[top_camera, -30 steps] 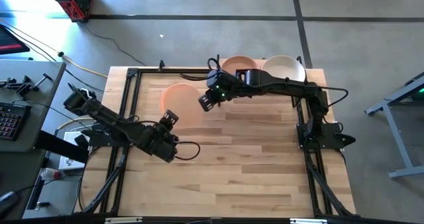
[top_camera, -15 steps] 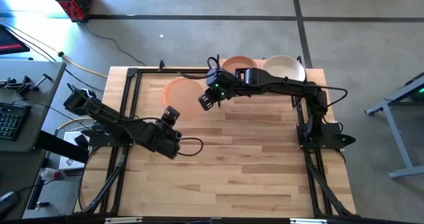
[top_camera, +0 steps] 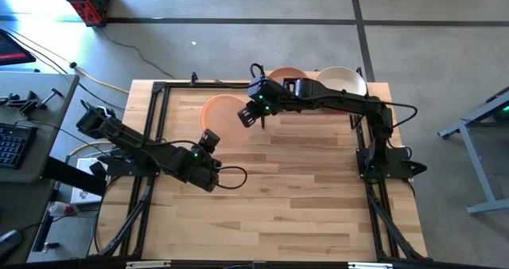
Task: Place and stack plates onto a shelf
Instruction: Stack the light brown plate on top of the other brown plate on the shelf
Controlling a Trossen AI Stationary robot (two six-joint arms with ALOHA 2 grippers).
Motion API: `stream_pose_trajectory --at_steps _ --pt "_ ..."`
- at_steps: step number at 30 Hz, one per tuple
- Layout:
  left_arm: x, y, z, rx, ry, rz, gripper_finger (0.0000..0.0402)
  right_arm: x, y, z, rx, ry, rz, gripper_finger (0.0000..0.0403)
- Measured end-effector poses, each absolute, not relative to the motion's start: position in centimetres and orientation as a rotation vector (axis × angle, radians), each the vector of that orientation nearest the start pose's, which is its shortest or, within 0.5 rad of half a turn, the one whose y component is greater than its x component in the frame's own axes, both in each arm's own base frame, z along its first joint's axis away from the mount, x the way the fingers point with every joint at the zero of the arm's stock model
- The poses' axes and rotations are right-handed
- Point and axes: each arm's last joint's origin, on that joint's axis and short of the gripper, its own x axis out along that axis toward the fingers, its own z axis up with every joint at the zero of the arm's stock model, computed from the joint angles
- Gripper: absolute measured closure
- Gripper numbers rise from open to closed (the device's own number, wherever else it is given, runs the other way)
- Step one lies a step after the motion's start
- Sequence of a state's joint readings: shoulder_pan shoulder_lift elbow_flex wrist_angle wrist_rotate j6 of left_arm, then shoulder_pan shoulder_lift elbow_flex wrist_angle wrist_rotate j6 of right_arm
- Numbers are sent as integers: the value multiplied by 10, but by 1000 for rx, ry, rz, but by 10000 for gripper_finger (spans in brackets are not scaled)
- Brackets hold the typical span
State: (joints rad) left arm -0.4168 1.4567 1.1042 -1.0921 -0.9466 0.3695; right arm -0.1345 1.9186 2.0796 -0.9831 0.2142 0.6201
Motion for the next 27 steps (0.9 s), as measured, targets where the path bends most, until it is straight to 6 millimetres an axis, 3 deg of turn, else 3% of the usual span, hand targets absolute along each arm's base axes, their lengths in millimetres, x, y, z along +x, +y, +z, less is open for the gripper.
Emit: stream_pose_trajectory --at_steps 5,16,27 --pt "241 -80 254 1244 1219 247 401 403 -64 380 548 694 -580 321" --pt "246 -75 255 1214 1204 288 401 401 -66 379 548 705 -588 395" --pt "252 -74 254 1130 1182 246 388 400 -66 377 556 728 -590 401"
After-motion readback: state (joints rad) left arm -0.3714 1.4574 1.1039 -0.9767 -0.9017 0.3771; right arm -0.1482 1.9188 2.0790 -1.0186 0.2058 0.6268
